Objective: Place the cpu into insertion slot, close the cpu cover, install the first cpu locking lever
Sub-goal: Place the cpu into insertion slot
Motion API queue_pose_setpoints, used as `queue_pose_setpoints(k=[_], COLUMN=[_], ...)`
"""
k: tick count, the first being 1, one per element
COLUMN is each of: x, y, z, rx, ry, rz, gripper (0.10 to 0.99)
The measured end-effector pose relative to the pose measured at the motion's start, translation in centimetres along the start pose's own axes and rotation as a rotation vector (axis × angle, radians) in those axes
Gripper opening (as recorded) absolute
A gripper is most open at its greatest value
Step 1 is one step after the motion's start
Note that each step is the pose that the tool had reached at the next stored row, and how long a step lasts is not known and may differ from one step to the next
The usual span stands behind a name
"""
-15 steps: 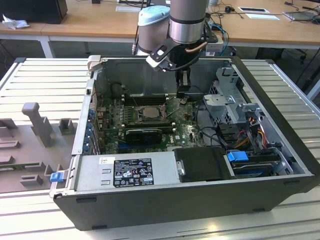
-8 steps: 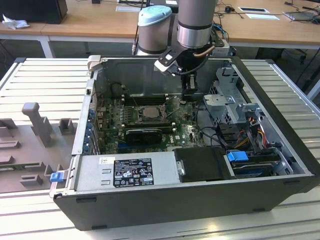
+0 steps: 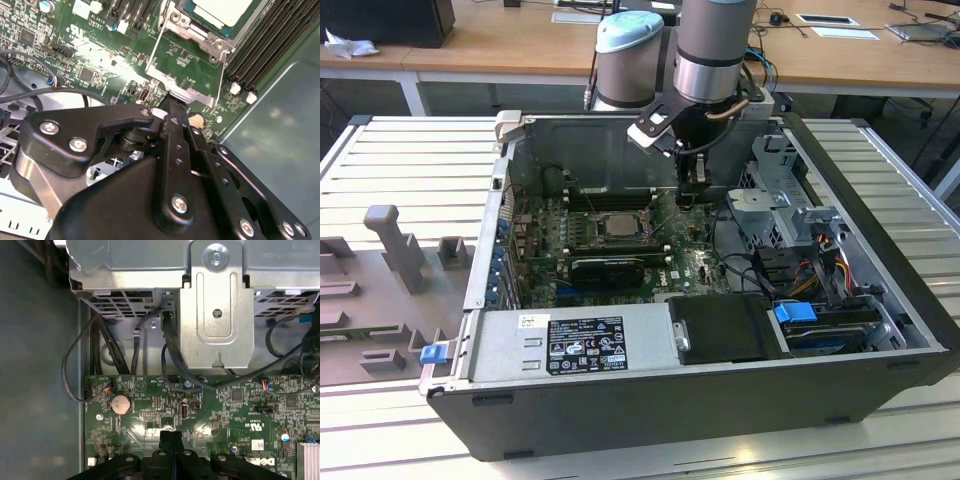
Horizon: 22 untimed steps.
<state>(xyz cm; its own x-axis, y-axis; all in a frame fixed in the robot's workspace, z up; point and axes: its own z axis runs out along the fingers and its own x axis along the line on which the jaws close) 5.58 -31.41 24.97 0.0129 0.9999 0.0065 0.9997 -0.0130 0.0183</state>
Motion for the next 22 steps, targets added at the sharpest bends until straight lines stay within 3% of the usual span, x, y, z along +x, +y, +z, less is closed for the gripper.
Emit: queue_pose_setpoints(k=[22], x=[-0.02], y=[-1.10], z=[-0.03], rx=[0.000], ry=[-0.0002], rz=[0.000], gripper=[0.106])
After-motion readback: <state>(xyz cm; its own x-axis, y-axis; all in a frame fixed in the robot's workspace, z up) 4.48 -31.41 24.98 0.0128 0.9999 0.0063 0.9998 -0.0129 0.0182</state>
